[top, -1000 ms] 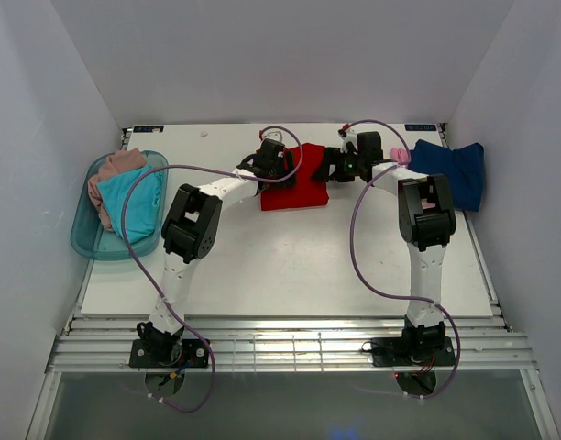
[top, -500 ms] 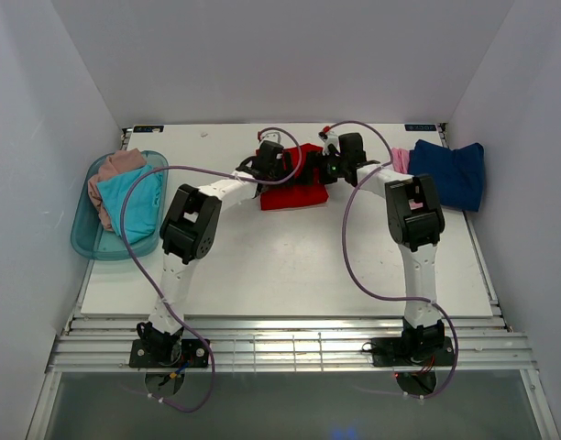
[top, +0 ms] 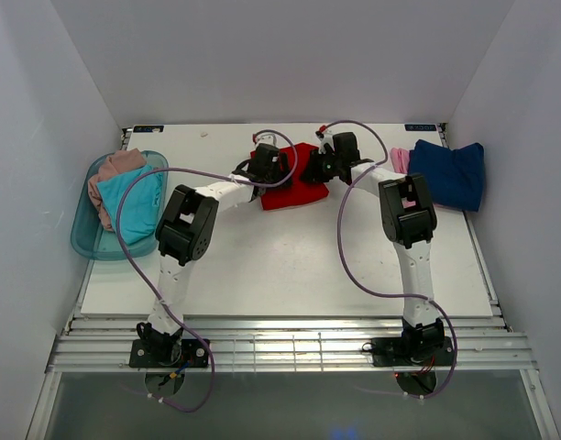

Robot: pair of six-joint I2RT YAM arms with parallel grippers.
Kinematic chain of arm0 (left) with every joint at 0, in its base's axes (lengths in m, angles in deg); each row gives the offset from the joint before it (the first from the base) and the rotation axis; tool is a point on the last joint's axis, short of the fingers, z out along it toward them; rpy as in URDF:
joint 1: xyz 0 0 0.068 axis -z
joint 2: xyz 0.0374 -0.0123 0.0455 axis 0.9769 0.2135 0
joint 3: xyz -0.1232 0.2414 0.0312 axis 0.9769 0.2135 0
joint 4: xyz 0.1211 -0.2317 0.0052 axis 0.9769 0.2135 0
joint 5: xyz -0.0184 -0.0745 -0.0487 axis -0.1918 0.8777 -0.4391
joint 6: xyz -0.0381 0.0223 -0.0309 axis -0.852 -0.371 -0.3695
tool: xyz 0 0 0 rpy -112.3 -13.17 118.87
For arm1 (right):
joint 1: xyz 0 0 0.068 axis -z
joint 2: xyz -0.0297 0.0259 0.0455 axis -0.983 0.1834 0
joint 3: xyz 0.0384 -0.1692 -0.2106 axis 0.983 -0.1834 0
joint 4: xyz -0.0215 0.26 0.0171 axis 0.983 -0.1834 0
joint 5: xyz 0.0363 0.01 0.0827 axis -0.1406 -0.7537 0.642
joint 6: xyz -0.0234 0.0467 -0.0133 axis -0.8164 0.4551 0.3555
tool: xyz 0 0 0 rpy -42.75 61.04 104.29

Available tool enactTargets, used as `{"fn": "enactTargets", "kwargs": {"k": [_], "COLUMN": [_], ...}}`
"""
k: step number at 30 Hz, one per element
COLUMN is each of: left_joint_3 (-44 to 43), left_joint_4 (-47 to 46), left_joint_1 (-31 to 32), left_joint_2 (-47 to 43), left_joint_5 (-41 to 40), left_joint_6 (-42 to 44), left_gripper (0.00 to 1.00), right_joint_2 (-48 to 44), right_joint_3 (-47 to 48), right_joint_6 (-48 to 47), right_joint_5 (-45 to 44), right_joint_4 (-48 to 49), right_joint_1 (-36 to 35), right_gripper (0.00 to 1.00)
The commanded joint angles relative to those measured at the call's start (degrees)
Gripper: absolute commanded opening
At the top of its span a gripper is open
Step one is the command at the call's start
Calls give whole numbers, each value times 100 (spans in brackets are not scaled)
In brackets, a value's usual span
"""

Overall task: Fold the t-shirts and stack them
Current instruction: Put the neatly folded tshirt into the corner of the board with the right arm

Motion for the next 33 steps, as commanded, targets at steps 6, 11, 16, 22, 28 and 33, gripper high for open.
{"fn": "enactTargets", "kwargs": {"k": [6, 11, 16, 22, 28, 33], "left_joint_3": [543, 289, 402, 929, 1237, 1343], "left_joint_4": [718, 1121, 1386, 1377, 1342, 1316], "left_joint_1": [23, -12, -161, -205, -223, -223], "left_joint_2": [-468, -1039, -1532, -2051, -2183, -2209], "left_joint_5": [303, 223, 461, 470, 487, 531], "left_joint_6": [-170, 75, 50, -3, -38, -82], "left_gripper": [79, 79, 79, 80, 79, 79], "right_joint_2": [391, 31, -101, -382, -707, -1015], "right_joint_3": [-18, 43, 965, 1494, 1547, 1573], "right_joint_6": [-181, -330, -1006, -1288, -1772, -2123], "right_joint_5": [-328, -853, -1584, -1918, -2366, -2859], "right_joint_4": [-1008, -1262, -2562, -3284, -3714, -3944], "right_joint_1": [-132, -123, -27, 316, 597, 826], "right_gripper": [8, 8, 8, 8, 8, 8]}}
